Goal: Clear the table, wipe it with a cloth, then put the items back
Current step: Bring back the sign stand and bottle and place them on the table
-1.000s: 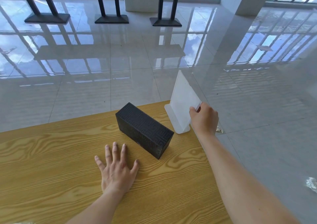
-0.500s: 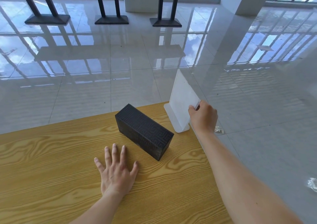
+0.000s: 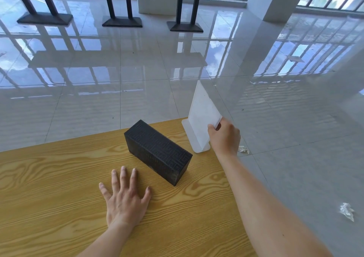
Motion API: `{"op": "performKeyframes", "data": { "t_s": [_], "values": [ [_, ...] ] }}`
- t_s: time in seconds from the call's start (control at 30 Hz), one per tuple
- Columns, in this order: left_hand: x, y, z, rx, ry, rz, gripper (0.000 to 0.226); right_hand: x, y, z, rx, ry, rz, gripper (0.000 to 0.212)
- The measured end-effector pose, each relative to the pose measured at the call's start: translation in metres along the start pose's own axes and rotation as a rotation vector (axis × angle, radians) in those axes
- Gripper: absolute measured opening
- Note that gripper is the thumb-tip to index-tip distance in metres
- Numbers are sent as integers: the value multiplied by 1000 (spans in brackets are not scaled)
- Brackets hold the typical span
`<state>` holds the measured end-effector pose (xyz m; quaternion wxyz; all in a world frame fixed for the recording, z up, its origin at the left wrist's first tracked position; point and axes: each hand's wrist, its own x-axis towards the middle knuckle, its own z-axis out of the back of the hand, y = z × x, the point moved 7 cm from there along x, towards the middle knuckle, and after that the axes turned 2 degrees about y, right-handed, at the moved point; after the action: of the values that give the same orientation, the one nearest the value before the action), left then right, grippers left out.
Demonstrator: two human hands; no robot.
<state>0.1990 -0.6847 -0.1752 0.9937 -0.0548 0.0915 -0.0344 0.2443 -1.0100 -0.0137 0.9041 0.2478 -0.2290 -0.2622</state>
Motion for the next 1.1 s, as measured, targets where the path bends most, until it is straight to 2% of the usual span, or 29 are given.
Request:
{"op": "performKeyframes", "data": {
  "t_s": [1.1],
  "values": [
    [1, 1, -3, 13, -11, 1, 89, 2, -3, -2, -6, 19, -36, 25]
  ]
}}
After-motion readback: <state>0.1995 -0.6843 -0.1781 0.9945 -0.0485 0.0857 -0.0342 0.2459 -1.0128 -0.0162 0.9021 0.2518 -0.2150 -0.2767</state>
